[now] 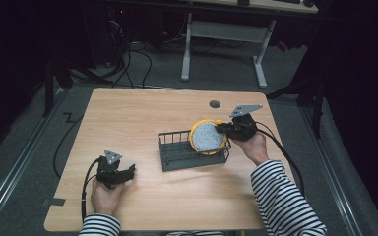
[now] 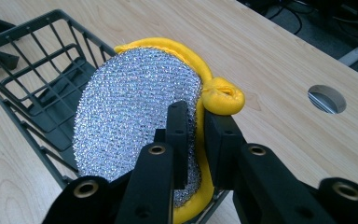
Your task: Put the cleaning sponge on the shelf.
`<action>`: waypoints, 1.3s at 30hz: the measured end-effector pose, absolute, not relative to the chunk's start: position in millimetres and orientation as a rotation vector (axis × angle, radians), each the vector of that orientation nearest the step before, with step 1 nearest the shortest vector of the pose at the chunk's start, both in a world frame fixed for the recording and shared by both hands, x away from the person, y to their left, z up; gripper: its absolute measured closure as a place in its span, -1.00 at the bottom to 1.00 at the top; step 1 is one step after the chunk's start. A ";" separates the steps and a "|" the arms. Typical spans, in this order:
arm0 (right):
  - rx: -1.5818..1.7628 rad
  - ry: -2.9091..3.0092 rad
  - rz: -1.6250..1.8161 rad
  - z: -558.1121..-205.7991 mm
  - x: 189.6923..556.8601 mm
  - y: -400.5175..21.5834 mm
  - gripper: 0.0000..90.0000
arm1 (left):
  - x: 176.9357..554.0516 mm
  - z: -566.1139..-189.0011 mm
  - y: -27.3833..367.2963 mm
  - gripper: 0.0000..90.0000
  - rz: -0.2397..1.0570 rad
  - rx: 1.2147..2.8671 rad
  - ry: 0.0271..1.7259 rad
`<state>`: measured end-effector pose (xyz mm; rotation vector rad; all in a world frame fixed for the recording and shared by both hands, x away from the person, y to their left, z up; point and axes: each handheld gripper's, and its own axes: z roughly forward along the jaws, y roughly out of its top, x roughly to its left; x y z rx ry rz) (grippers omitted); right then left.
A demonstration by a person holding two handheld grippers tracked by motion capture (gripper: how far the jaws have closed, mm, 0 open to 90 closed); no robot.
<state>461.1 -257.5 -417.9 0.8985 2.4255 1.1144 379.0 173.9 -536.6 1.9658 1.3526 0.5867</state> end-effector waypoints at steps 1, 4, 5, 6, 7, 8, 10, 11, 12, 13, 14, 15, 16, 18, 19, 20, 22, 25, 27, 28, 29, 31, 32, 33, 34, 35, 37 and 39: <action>0.894 2.424 1.110 -418.4 460.7 -257.3 0.79 | 379.0 -536.6 173.9 -0.43 0.587 1.966 1.353; 0.888 2.431 1.103 -420.2 459.7 -255.5 0.79 | 378.9 -536.7 173.8 -0.43 0.588 1.965 1.353; 0.888 2.431 1.103 -420.2 459.7 -255.5 0.79 | 378.9 -536.7 173.8 -0.43 0.588 1.965 1.353; 0.890 2.440 1.101 -421.5 459.2 -254.5 0.79 | 378.9 -536.6 173.8 -0.43 0.586 1.966 1.352; 0.890 2.440 1.101 -421.5 459.2 -254.5 0.79 | 378.9 -536.6 173.8 -0.43 0.586 1.966 1.352; 0.895 2.449 1.095 -422.9 459.2 -253.4 0.78 | 378.8 -536.6 173.8 -0.43 0.586 1.966 1.352; 0.892 2.452 1.092 -423.5 459.2 -253.1 0.78 | 378.9 -536.7 173.8 -0.43 0.588 1.965 1.352; 0.896 2.448 1.095 -423.8 458.9 -253.2 0.76 | 378.8 -536.7 173.8 -0.43 0.587 1.965 1.352; 0.897 2.446 1.095 -423.9 458.9 -253.3 0.74 | 378.9 -536.6 173.9 -0.43 0.586 1.966 1.352; 0.897 2.446 1.095 -423.9 458.9 -253.3 0.74 | 378.9 -536.6 173.9 -0.43 0.586 1.966 1.352; 0.906 2.440 1.094 -424.6 458.7 -253.3 0.69 | 378.9 -536.6 173.9 -0.43 0.585 1.966 1.352; 0.913 2.438 1.096 -424.8 458.5 -253.3 0.67 | 378.9 -536.6 174.0 -0.43 0.584 1.966 1.352; 0.917 2.437 1.096 -425.0 458.4 -253.3 0.63 | 378.9 -536.6 174.0 -0.43 0.584 1.966 1.352; 0.926 2.428 1.105 -425.1 458.4 -254.0 0.51 | 378.9 -536.6 174.0 -0.43 0.583 1.966 1.352; 0.935 2.426 1.111 -425.4 458.4 -254.6 0.45 | 378.9 -536.6 174.1 -0.43 0.583 1.966 1.351; 0.956 2.425 1.109 -425.8 458.4 -255.5 0.36 | 378.9 -536.6 174.1 -0.43 0.583 1.966 1.352; 1.010 2.408 1.111 -427.5 458.5 -259.1 0.19 | 378.9 -536.6 174.1 -0.43 0.582 1.966 1.352; 1.038 2.385 1.127 -427.5 457.4 -263.9 0.06 | 378.9 -536.6 174.1 -0.43 0.583 1.966 1.351; 1.064 2.367 1.130 -425.6 455.9 -268.0 0.00 | 378.9 -536.6 174.1 -0.43 0.582 1.966 1.351; 1.066 2.356 1.140 -424.6 454.8 -269.7 -0.01 | 378.9 -536.6 174.1 -0.43 0.582 1.966 1.352; 1.078 2.330 1.160 -421.3 451.4 -275.8 -0.03 | 378.9 -536.6 174.1 -0.43 0.582 1.966 1.351; 1.084 2.323 1.161 -420.4 450.3 -277.8 -0.03 | 378.9 -536.6 174.1 -0.43 0.582 1.966 1.351; 1.090 2.309 1.160 -418.9 448.3 -281.7 -0.03 | 378.9 -536.6 174.1 -0.43 0.583 1.966 1.351; 1.105 2.293 1.161 -417.2 445.8 -285.6 -0.02 | 378.9 -536.6 174.1 -0.43 0.583 1.966 1.351; 1.113 2.284 1.155 -415.6 444.1 -288.5 -0.02 | 378.9 -536.6 174.1 -0.43 0.583 1.965 1.352; 1.112 2.276 1.153 -414.2 442.8 -290.7 0.00 | 378.9 -536.6 174.1 -0.43 0.583 1.966 1.351; 1.120 2.254 1.162 -410.9 439.2 -296.1 0.01 | 378.9 -536.6 174.1 -0.43 0.583 1.966 1.351; 1.138 2.219 1.172 -406.4 433.0 -306.5 0.02 | 378.9 -536.6 174.2 -0.43 0.582 1.966 1.351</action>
